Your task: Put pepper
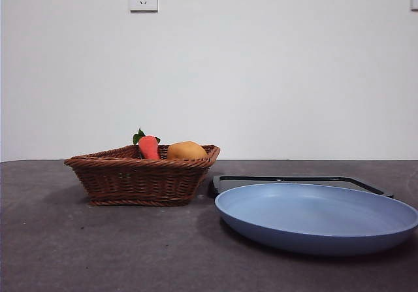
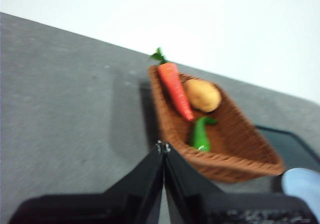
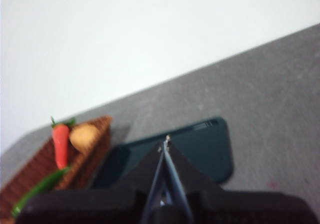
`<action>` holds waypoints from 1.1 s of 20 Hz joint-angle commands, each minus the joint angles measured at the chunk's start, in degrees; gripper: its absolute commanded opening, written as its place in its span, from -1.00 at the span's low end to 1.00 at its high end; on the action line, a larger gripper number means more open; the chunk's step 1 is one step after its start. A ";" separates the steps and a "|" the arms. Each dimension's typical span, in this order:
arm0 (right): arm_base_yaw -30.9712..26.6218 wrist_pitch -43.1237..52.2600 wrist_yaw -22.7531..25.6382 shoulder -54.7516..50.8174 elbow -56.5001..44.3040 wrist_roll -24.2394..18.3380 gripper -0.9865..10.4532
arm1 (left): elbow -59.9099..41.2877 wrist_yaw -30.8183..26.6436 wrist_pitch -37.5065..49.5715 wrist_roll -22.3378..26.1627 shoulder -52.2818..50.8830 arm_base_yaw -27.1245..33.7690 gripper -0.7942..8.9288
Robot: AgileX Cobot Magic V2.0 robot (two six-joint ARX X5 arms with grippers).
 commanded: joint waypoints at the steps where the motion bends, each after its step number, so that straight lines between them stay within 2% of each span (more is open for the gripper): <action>1: 0.13 0.94 -0.31 2.01 4.15 1.60 -0.82 | 3.96 1.09 -0.33 -1.97 1.03 0.20 -0.82; 4: 0.13 0.24 -2.10 6.23 8.90 1.53 -0.82 | 8.33 1.36 -3.50 -1.88 4.20 0.20 -0.82; 7: 0.13 -3.50 -4.02 11.21 14.73 0.13 -0.82 | 12.87 4.20 -5.18 -1.18 8.74 0.20 -0.82; 12: 0.15 -14.84 -9.70 19.74 25.31 -6.51 -0.82 | 20.98 11.52 -8.63 2.54 17.49 0.20 -0.82; 17: 0.20 -30.32 -14.84 28.11 36.30 -14.97 -0.82 | 29.79 18.12 -17.31 10.01 26.38 0.20 -0.82; 22: 0.22 -45.79 -16.50 34.75 45.42 -23.21 -0.82 | 35.93 22.80 -26.47 17.46 31.95 0.15 -0.82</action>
